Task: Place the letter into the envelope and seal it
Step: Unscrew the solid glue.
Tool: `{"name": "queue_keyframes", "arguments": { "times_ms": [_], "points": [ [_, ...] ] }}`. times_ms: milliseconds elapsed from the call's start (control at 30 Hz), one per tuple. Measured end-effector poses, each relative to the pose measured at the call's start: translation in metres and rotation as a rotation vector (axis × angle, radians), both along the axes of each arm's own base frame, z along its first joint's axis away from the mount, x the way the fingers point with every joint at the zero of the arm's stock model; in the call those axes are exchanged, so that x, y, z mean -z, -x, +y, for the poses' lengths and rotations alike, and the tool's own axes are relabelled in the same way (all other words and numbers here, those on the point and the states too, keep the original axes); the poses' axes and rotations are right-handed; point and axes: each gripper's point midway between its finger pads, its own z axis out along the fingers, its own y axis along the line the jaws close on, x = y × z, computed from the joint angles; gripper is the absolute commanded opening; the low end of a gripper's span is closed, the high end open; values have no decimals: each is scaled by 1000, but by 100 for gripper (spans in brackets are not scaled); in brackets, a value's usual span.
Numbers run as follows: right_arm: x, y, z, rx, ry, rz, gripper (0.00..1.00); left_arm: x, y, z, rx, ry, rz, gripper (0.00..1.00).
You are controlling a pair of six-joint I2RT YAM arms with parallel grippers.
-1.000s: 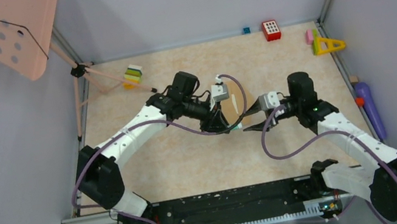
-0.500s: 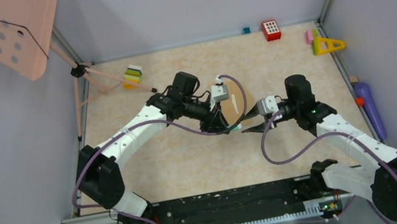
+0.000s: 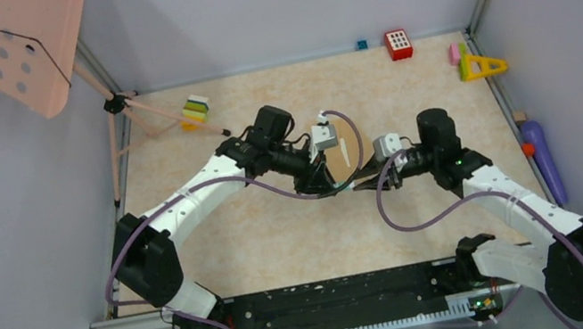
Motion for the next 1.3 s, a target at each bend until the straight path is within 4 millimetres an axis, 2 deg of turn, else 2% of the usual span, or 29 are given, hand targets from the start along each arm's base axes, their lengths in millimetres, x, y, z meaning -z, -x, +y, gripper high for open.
{"name": "queue_keyframes", "arguments": {
  "times_ms": [233,400,533,700,833,967,1100,1300],
  "points": [
    [4,-12,4,59,41,265,21,3,-12,4,-63,-34,-64,0],
    [-1,-21,9,99,34,552,21,-4,-21,9,-114,-38,-136,0],
    [-1,-26,11,135,29,802,22,-4,-25,11,-134,-50,-153,0],
    [1,-30,11,166,27,1046,32,-2,-29,11,-151,-60,-169,0],
    [-2,-31,8,171,17,1146,42,-4,-35,9,-163,-55,-196,0],
    [-1,-28,3,147,25,1101,48,-5,-36,9,-164,-53,-203,0],
    [-1,-25,-3,122,35,915,54,-6,-31,9,-138,-36,-184,0],
    [-19,-8,-14,59,-29,340,57,-10,-13,6,-67,0,-121,0]
  ]
}}
